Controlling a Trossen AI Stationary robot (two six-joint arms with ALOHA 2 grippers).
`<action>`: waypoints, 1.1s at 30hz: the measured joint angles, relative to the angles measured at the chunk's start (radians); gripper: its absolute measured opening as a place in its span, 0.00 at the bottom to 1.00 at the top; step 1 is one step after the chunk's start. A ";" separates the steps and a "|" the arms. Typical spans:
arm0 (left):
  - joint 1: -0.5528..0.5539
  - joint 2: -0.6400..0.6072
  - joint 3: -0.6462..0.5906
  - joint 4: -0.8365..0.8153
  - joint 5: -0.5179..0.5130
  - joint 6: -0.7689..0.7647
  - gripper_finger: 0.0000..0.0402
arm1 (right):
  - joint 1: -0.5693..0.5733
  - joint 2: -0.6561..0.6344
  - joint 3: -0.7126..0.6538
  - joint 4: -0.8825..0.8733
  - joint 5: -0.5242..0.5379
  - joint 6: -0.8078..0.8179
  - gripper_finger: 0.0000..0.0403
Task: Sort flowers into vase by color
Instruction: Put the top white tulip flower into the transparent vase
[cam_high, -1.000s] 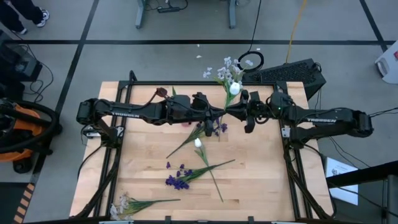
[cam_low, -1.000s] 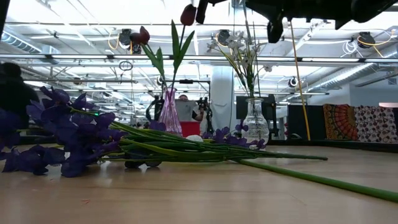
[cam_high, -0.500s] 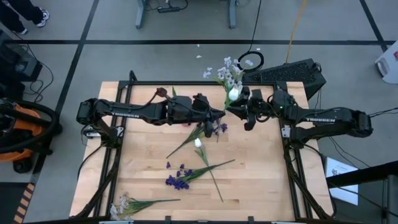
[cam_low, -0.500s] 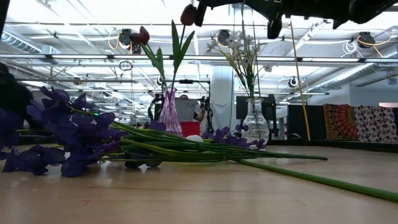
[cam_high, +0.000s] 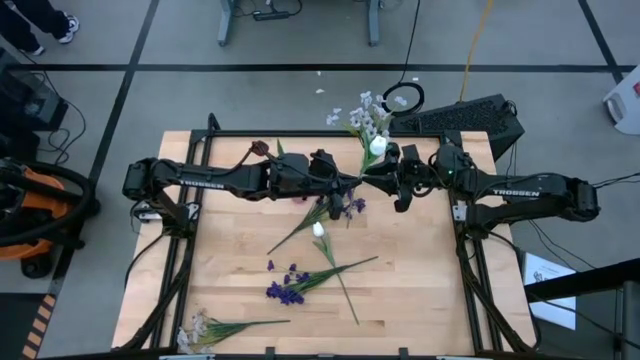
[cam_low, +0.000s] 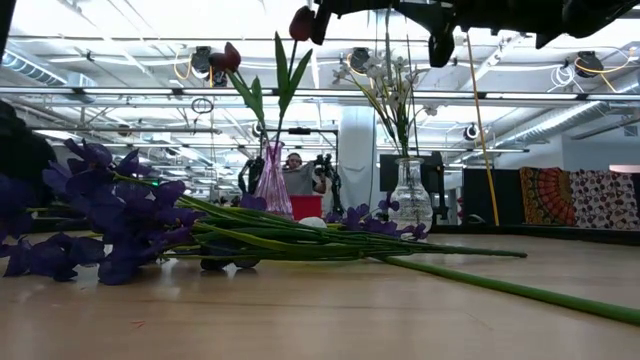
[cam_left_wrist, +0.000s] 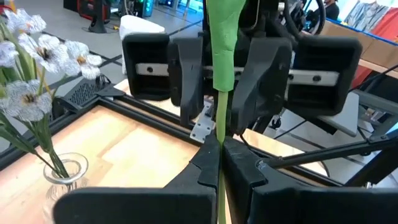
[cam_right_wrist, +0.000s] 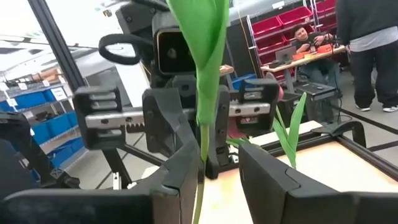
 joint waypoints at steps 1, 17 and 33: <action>0.000 0.000 0.000 0.000 0.000 0.000 0.03 | 0.000 0.000 0.000 0.006 0.000 0.000 0.27; 0.000 0.025 0.000 -0.006 0.010 -0.010 0.03 | 0.000 0.000 0.000 0.053 0.004 -0.017 0.27; -0.002 0.025 0.000 -0.001 0.015 -0.035 0.03 | 0.000 0.000 0.000 0.049 0.008 -0.082 0.03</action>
